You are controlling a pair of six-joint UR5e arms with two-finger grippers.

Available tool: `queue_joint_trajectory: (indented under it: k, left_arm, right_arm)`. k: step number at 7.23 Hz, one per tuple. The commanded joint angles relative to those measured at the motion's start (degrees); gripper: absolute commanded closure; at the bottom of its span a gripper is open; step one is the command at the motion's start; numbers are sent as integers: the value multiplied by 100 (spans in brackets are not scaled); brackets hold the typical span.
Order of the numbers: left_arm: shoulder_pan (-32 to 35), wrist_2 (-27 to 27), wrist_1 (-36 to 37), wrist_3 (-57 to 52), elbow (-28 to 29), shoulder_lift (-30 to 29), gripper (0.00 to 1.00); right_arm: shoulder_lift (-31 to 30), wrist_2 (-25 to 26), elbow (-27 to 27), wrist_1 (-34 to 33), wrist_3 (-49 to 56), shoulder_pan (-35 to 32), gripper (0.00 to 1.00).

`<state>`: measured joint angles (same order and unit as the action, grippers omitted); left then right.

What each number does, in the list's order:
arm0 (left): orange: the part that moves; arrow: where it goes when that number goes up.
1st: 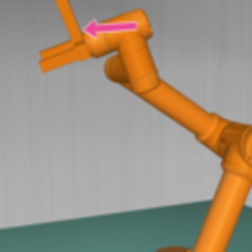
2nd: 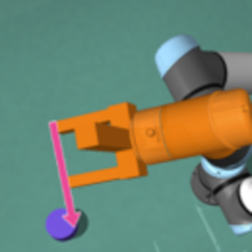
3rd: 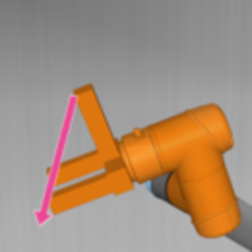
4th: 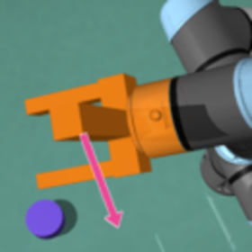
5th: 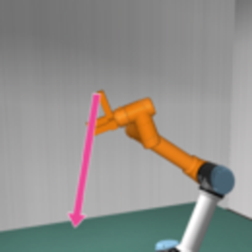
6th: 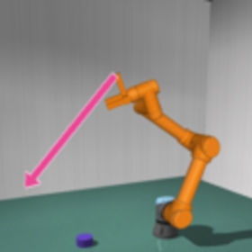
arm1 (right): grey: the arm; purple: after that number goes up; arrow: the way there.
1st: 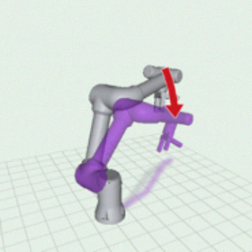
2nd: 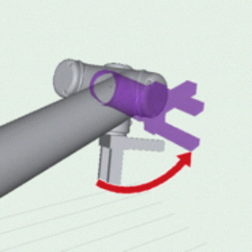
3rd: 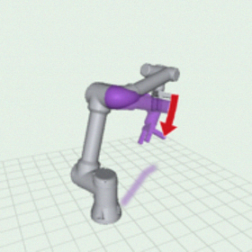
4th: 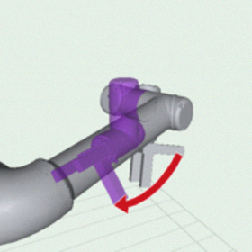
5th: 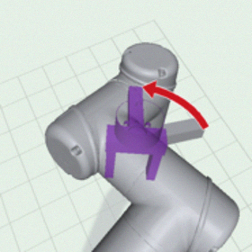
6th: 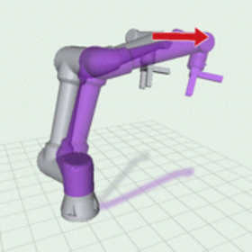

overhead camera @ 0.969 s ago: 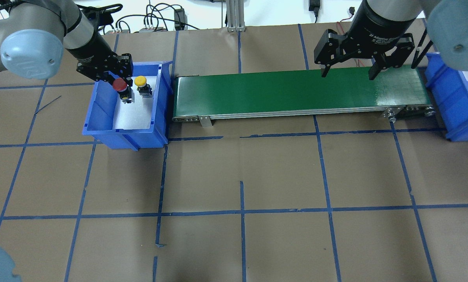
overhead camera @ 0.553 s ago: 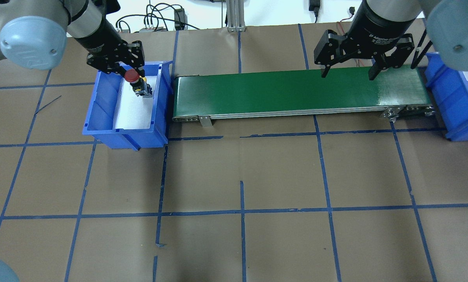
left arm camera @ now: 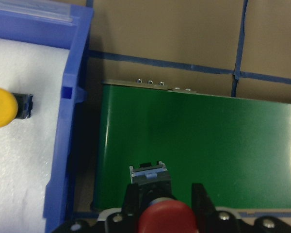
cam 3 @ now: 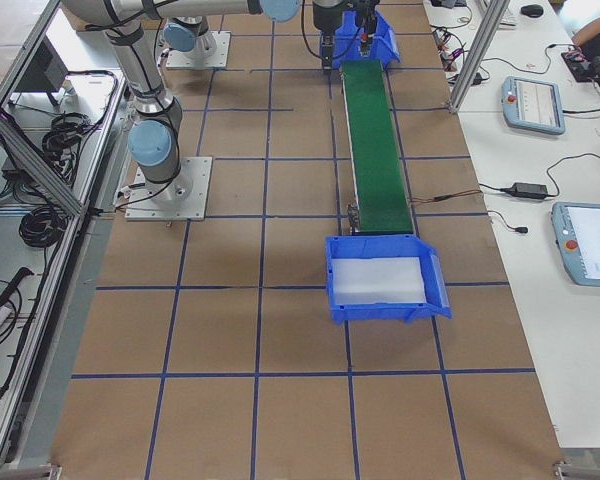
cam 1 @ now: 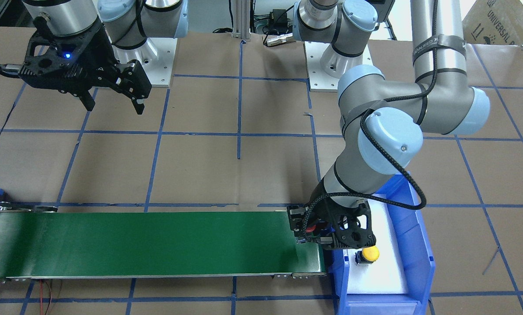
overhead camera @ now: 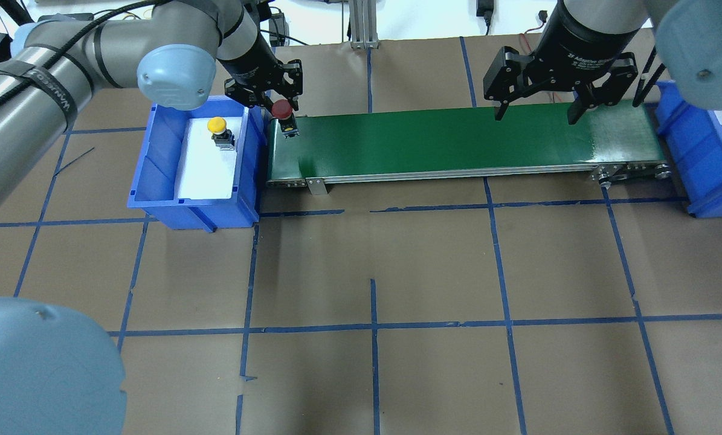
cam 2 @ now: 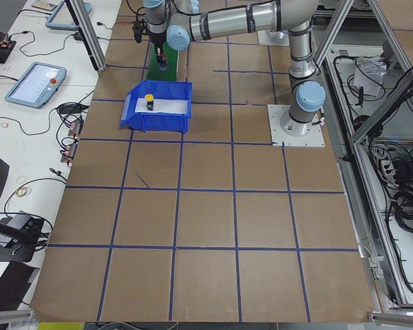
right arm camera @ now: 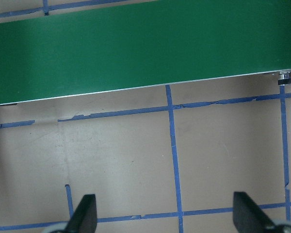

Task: Transport two buttons from left to right
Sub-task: 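Lift the red button and carry it onto the green conveyor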

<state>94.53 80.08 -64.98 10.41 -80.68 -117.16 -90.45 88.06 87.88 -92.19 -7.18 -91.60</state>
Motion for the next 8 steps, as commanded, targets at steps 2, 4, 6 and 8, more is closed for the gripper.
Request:
queue_joint_trajectory:
  k: [2,4,6,8]
  left_arm:
    - [109,-1,205,-101,25,-323,70]
    - [109,-27,197,-22,25,-386,65]
    - [109,-193,171,231,17,-360,0]
    - [109,-484,179,269,25,-308,0]
  right_arm:
    - [10,0,1,-9,-2,-7,0]
    - [10,0,1,-9,-28,-33,0]
    - [27,0,11,-53,15,-51,0]
    - [45,0,-7,-80,15,-7,0]
